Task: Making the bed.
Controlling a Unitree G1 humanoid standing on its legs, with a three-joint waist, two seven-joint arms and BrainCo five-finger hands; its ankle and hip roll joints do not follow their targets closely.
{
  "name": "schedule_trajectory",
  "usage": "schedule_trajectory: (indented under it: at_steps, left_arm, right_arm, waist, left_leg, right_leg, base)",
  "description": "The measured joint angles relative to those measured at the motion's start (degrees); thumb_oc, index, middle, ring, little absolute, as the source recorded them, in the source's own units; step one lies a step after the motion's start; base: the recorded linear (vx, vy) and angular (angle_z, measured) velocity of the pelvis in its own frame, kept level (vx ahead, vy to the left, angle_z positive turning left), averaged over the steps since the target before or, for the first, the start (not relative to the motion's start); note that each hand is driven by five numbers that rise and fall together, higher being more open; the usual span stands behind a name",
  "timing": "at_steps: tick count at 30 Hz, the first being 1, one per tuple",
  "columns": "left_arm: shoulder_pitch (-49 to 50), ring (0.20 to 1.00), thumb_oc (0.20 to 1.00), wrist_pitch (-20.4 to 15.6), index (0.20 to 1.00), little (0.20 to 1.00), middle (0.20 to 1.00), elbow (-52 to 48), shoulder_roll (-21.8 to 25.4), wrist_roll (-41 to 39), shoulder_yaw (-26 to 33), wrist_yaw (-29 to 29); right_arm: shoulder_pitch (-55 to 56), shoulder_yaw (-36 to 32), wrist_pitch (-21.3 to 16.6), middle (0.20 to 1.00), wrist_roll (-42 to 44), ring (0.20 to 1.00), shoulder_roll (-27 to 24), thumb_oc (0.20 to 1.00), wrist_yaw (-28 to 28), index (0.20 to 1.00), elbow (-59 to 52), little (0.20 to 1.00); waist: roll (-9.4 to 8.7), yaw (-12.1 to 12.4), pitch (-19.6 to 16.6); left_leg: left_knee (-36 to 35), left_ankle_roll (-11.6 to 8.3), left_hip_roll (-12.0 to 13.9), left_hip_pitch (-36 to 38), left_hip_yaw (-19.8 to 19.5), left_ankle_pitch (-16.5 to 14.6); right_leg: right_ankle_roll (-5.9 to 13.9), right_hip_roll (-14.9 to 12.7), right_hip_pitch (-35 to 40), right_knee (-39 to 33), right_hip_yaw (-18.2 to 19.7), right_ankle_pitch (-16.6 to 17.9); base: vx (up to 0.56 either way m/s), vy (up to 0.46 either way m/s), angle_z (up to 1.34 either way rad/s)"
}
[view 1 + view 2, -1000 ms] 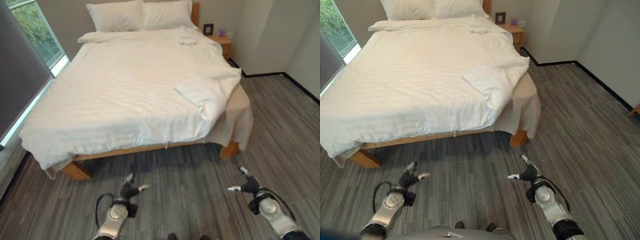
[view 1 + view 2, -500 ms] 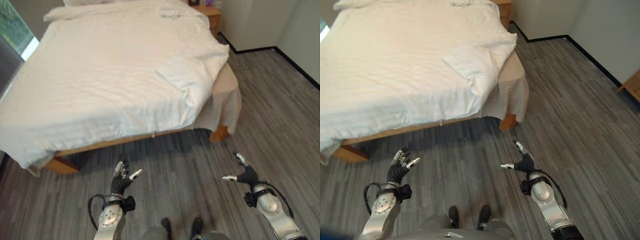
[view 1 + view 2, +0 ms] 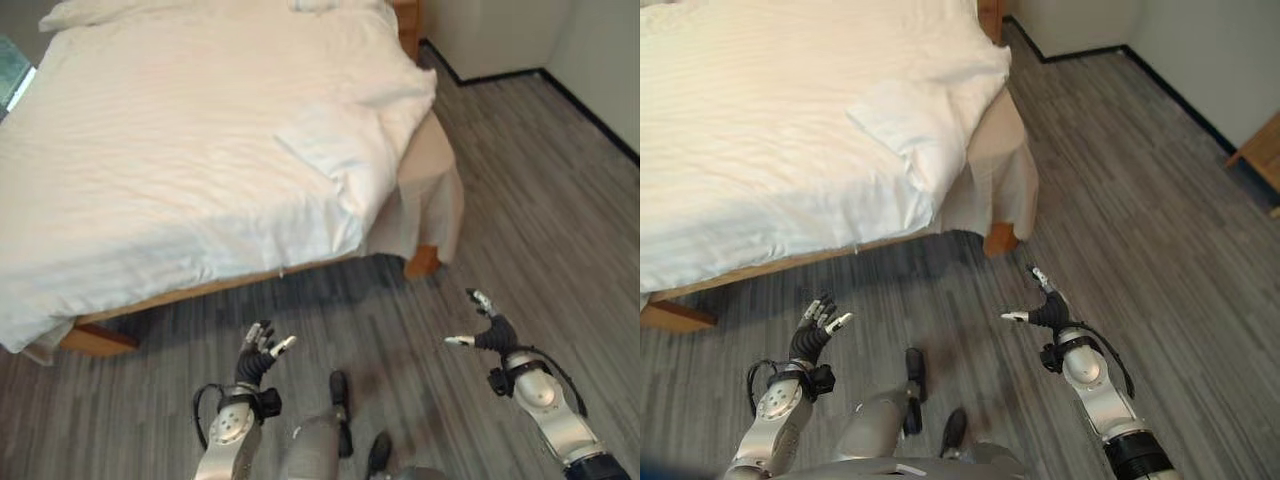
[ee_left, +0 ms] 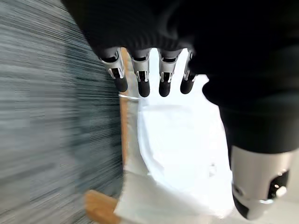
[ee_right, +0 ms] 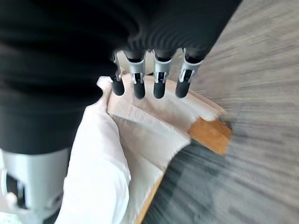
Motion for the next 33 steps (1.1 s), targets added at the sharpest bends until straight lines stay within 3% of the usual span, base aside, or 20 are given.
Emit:
schedule_trajectory:
  at_steps: [1,3,4,5,6,9,10,12,15,16,17,19,21,22,24,27,28,31,32,33]
  left_arm:
    - [-0.2,1.0,1.0,0.1,1.0,1.0,1.0,-1.6,0.4,0.7,-0.1,0.1]
    - [-2.9,1.0,1.0,0.2,1.0,1.0,1.0,-2.5,3.0,2.9,-0.6,0.6]
    - [-2.9,1.0,1.0,0.2,1.0,1.0,1.0,-2.5,3.0,2.9,-0.6,0.6]
    - [-5.0,1.0,1.0,0.6,1.0,1.0,1.0,-6.5,4.8,4.7,1.4,2.5]
    - [-6.3,1.0,1.0,0.2,1.0,1.0,1.0,-7.2,5.1,5.0,2.1,2.9]
    - [-11.2,1.0,1.0,-0.5,1.0,1.0,1.0,-7.3,7.1,7.3,4.6,5.6]
    - [-14.7,1.0,1.0,-0.1,1.0,1.0,1.0,-5.1,7.6,9.1,6.3,7.5]
    - [-17.5,1.0,1.0,-0.1,1.0,1.0,1.0,-4.4,7.9,10.6,7.0,9.3]
    - [-18.7,1.0,1.0,-0.1,1.0,1.0,1.0,-3.7,8.9,13.3,9.3,11.9]
    - [-18.4,1.0,1.0,0.2,1.0,1.0,1.0,-3.5,8.6,13.9,9.4,12.6]
    - [-18.9,1.0,1.0,0.7,1.0,1.0,1.0,-3.5,8.8,14.7,9.4,12.7]
    - [-20.8,1.0,1.0,1.0,1.0,1.0,1.0,-1.6,9.2,17.6,10.8,14.1]
    - [-22.0,1.0,1.0,2.2,1.0,1.0,1.0,2.7,10.0,18.8,10.8,15.7]
    - [-25.5,1.0,1.0,3.0,1.0,1.0,1.0,6.9,11.3,20.1,9.6,16.8]
    - [-29.9,1.0,1.0,4.5,1.0,1.0,1.0,9.9,14.9,20.8,8.3,18.2]
    - [-31.8,1.0,1.0,5.2,1.0,1.0,1.0,12.8,20.2,24.4,8.6,20.5]
    - [-32.3,1.0,1.0,6.2,1.0,1.0,1.0,14.1,21.4,25.0,8.7,21.2]
    - [-34.3,1.0,1.0,8.5,1.0,1.0,1.0,18.5,23.4,27.8,6.6,22.6]
    - [-34.3,1.0,1.0,9.3,1.0,1.0,1.0,20.5,25.0,29.7,6.1,22.7]
    - [-34.7,1.0,1.0,9.9,1.0,1.0,1.0,22.1,26.0,30.1,5.8,22.7]
  right_arm:
    - [-0.2,0.1,0.0,1.0,-0.1,1.0,0.0,1.0,0.2,1.0,-0.6,1.0]
    - [1.8,0.0,0.3,1.0,-1.3,1.0,0.3,1.0,0.4,1.0,-3.0,1.0]
    - [1.8,0.0,0.3,1.0,-1.3,1.0,0.3,1.0,0.4,1.0,-3.0,1.0]
    - [3.4,-0.6,0.4,1.0,-2.0,1.0,0.0,1.0,0.6,1.0,-3.9,1.0]
    - [4.1,-1.1,0.4,1.0,-2.0,1.0,0.0,1.0,0.5,1.0,-4.3,1.0]
    - [5.8,-2.9,0.7,1.0,-1.7,1.0,0.9,1.0,0.9,1.0,-3.8,1.0]
    - [4.9,-3.6,1.2,1.0,-1.7,1.0,1.1,1.0,1.0,1.0,-1.9,1.0]
    - [5.8,-5.8,1.4,1.0,-1.8,1.0,0.7,1.0,1.0,1.0,-2.0,1.0]
    - [7.5,-9.5,1.9,1.0,-1.8,1.0,0.5,1.0,0.8,1.0,-2.6,1.0]
    - [8.3,-10.4,2.3,1.0,-1.8,1.0,-0.8,1.0,0.9,1.0,-2.5,1.0]
    - [9.4,-11.0,2.4,1.0,-1.8,1.0,-2.0,1.0,1.1,1.0,-2.5,1.0]
    - [10.5,-13.8,2.6,1.0,-1.8,1.0,-4.1,1.0,2.0,1.0,-2.6,1.0]
    - [11.7,-16.6,2.4,1.0,-1.6,1.0,-5.5,1.0,2.4,1.0,-4.5,1.0]
    - [12.6,-17.2,1.9,1.0,-1.2,1.0,-6.8,1.0,2.4,1.0,-5.2,1.0]
    - [12.9,-17.8,2.0,1.0,-0.9,1.0,-7.4,1.0,2.3,1.0,-6.5,1.0]
    - [11.9,-15.5,1.6,1.0,0.3,1.0,-7.1,1.0,2.5,1.0,-6.7,1.0]
    - [11.8,-15.0,1.1,1.0,0.3,1.0,-7.2,1.0,2.6,1.0,-6.7,1.0]
    - [14.3,-14.7,0.8,1.0,0.3,1.0,-7.5,1.0,3.8,1.0,-6.6,1.0]
    - [15.3,-14.7,0.6,1.0,0.3,1.0,-7.4,1.0,4.4,1.0,-6.7,1.0]
    - [16.2,-14.7,0.5,1.0,0.3,1.0,-7.7,1.0,4.6,1.0,-6.6,1.0]
  waist:
    - [2.4,-0.2,-0.2]
    - [1.86,-3.6,0.2]
    - [1.86,-3.6,0.2]
    - [2.47,-6.3,-0.6]
    - [2.52,-6.3,-1.0]
    - [2.3,-7.4,-1.6]
    - [2.63,-7.9,-1.5]
    - [1.19,-9.4,-2.0]
    - [-1.06,-9.4,-4.1]
    - [0.86,-9.8,-5.0]
    - [1.82,-10.3,-5.5]
    - [3.28,-10.8,-6.2]
    - [1.16,-11.0,-6.1]
    - [-0.68,-12.4,-5.8]
    - [-3.28,-13.8,-5.3]
    - [-4.58,-13.7,-4.6]
    - [-4.1,-13.8,-4.4]
    - [-1.35,-14.3,-4.2]
    - [-1.45,-14.8,-4.2]
    - [-1.11,-15.3,-4.1]
  left_leg:
    - [-3.4,2.23,0.7,5.1,-0.3,-0.3]
    - [-5.8,4.82,-1.1,10.1,-1.8,0.3]
    - [-5.8,4.82,-1.1,10.1,-1.8,0.3]
    - [-5.3,3.44,-1.5,13.1,-2.3,-1.6]
    - [-5.5,3.41,-1.3,13.5,-2.2,-1.6]
    - [-5.9,1.39,0.5,14.8,-5.0,-2.9]
    - [-5.9,0.06,2.1,15.1,-6.5,-3.7]
    - [-6.1,-0.43,2.1,16.8,-7.7,-4.5]
    - [-6.6,-5.52,2.3,21.1,-8.3,-8.9]
    - [-6.6,-6.94,5.3,22.4,-8.4,-10.1]
    - [-6.5,-7.63,7.3,22.8,-8.8,-10.5]
    - [-4.4,-8.62,10.8,24.8,-8.3,-8.8]
    - [5.6,-10.48,11.7,21.2,-8.6,-6.9]
    - [15.6,-13.91,12.2,15.7,-8.9,-4.7]
    - [25.8,-13.38,14.0,8.6,-4.4,-2.6]
    - [11.8,-14.2,10.5,8.4,-0.6,-3.4]
    - [6.4,-13.04,9.4,8.4,-0.1,-2.1]
    - [-4.4,-11.19,12.4,9.2,2.1,-0.2]
    - [-4.9,-11.03,12.2,9.5,2.9,-0.1]
    - [-4.2,-11.03,12.0,9.4,3.0,-0.2]
  right_leg:
    - [2.2,0.3,-5.0,12.8,-2.0,-0.3]
    - [3.89,-10.0,-13.2,35.1,-6.5,-2.3]
    - [3.89,-10.0,-13.2,35.1,-6.5,-2.3]
    - [5.34,-19.4,-16.8,32.7,-6.4,-1.5]
    - [4.83,-21.0,-17.3,28.2,-6.3,-0.5]
    - [4.7,-17.6,-16.5,5.8,-3.8,5.8]
    - [4.41,-12.7,-16.0,-6.5,1.9,11.2]
    - [4.45,-11.7,-14.8,-17.4,4.5,17.3]
    - [4.44,-12.9,-14.9,-15.7,5.1,21.4]
    - [4.27,-10.8,-14.9,-13.2,3.5,22.0]
    - [4.13,-9.2,-14.4,-12.4,2.5,22.0]
    - [0.27,-5.5,-11.6,-12.2,0.7,19.5]
    - [-1.32,-5.3,-7.8,-14.6,0.7,19.0]
    - [-2.16,-6.6,-6.7,-15.2,-0.8,18.3]
    - [-3.23,-7.7,-5.9,-16.4,-2.5,18.2]
    - [-3.31,-7.3,-5.9,-17.2,-0.8,15.8]
    - [-1.67,-7.2,-6.0,-16.9,-1.8,14.2]
    - [-4.17,-4.1,-6.1,-14.4,-5.0,13.6]
    - [-4.17,-3.6,-5.8,-14.6,-4.7,12.9]
    - [-1.75,-3.6,-5.9,-14.3,-4.9,11.1]
  base:
    - [0.35,0.177,-0.44]
    - [0.44,0.012,0.09]
    - [0.38,-0.013,0.41]
    - [0.27,-0.12,0.22]
    - [0.4,-0.208,0.34]
    - [0.47,-0.233,0.4]
    - [0.4,-0.189,0.5]
    - [0.31,-0.154,0.55]
    - [0.31,-0.182,0.17]
    - [0.46,-0.253,0.04]
    - [0.54,-0.285,0.23]
    - [0.41,-0.275,0.16]
    - [0.19,-0.243,0.1]
    - [0.11,-0.141,0.72]
    - [0.28,-0.01,0.5]
    - [0.21,0.086,-0.22]
    - [0.22,0.121,-0.3]
    - [0.27,0.135,-0.07]
    - [0.2,0.088,-0.21]
    - [0.23,0.128,-0.21]
